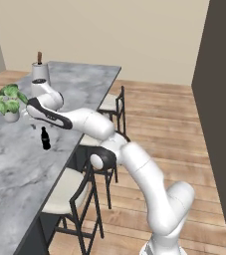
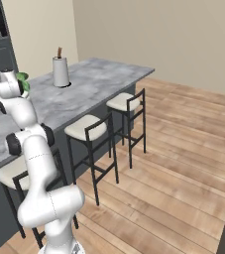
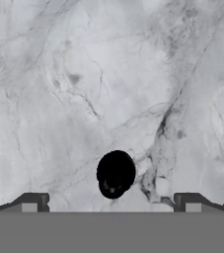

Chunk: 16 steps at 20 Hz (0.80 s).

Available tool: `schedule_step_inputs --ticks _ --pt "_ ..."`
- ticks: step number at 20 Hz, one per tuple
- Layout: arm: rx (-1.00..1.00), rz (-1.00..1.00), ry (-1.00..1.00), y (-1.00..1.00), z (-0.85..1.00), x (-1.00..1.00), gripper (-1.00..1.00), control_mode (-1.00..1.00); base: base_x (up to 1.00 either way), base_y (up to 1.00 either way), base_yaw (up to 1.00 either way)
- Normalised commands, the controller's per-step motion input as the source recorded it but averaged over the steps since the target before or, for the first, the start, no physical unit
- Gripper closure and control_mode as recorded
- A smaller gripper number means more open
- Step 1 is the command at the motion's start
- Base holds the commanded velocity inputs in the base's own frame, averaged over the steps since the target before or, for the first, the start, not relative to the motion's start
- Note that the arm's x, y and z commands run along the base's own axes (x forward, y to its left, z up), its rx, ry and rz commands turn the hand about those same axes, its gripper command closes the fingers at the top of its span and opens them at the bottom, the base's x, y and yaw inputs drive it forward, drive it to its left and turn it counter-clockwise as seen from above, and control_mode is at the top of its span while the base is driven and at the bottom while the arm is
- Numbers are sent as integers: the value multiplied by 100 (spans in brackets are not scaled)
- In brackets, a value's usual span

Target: Place the large bottle from the dining counter next to the other large bottle outside the sink, and place the small bottle from the dining counter next to the other small bottle inside the sink.

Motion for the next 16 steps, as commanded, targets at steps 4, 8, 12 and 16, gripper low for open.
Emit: schedule_step_inputs --ticks 4,8,12,16 --pt "-1 0 0 1 -10 5 -100 -100 0 0 0" --pt "-2 0 0 1 -9 6 -100 -100 0 0 0" --pt "-1 0 0 7 -6 1 -100 -100 0 0 0" --pt "0 0 0 4 0 0 -100 -100 0 0 0"
